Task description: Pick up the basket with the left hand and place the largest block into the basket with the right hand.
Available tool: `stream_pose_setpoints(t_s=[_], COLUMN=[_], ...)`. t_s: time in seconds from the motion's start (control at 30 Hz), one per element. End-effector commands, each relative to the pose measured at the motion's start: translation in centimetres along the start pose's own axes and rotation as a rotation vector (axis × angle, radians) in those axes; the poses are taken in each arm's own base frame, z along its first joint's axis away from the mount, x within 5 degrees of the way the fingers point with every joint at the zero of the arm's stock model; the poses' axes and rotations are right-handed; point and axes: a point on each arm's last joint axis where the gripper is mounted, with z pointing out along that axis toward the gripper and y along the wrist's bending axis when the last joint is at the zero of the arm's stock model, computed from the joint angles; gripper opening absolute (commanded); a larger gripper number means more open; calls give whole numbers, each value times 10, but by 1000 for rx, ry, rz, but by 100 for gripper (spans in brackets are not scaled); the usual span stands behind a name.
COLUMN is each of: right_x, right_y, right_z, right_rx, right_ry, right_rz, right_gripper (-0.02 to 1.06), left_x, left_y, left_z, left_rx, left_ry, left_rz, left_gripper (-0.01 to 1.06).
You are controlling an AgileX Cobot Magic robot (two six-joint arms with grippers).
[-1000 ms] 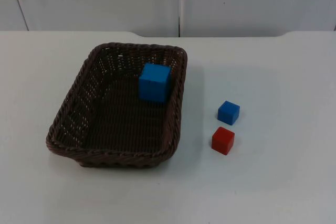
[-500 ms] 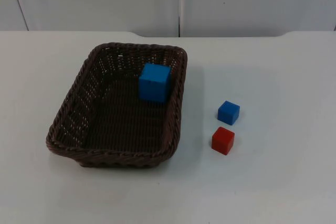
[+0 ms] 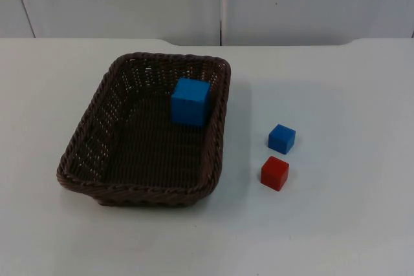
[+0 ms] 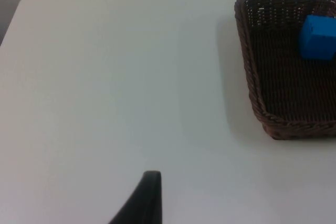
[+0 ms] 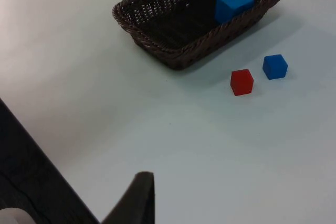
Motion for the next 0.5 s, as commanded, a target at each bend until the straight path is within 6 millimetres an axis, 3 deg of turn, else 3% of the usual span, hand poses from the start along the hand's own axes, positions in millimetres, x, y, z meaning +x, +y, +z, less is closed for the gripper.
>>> stream_pose_setpoints(t_s=[0.0,0.47], right_x=[0,0], right_y=[0,1], right_z=[1,1], right_rx=[-2,33], right_ry=[-8,-7], right_rz=[2,18], right_gripper=[105,105], left_x=[0,0], left_y=[0,0], left_z=[1,1], left_rx=[2,2], left_ry=[-8,-8], left_rz=[0,0], left_gripper=[105,105])
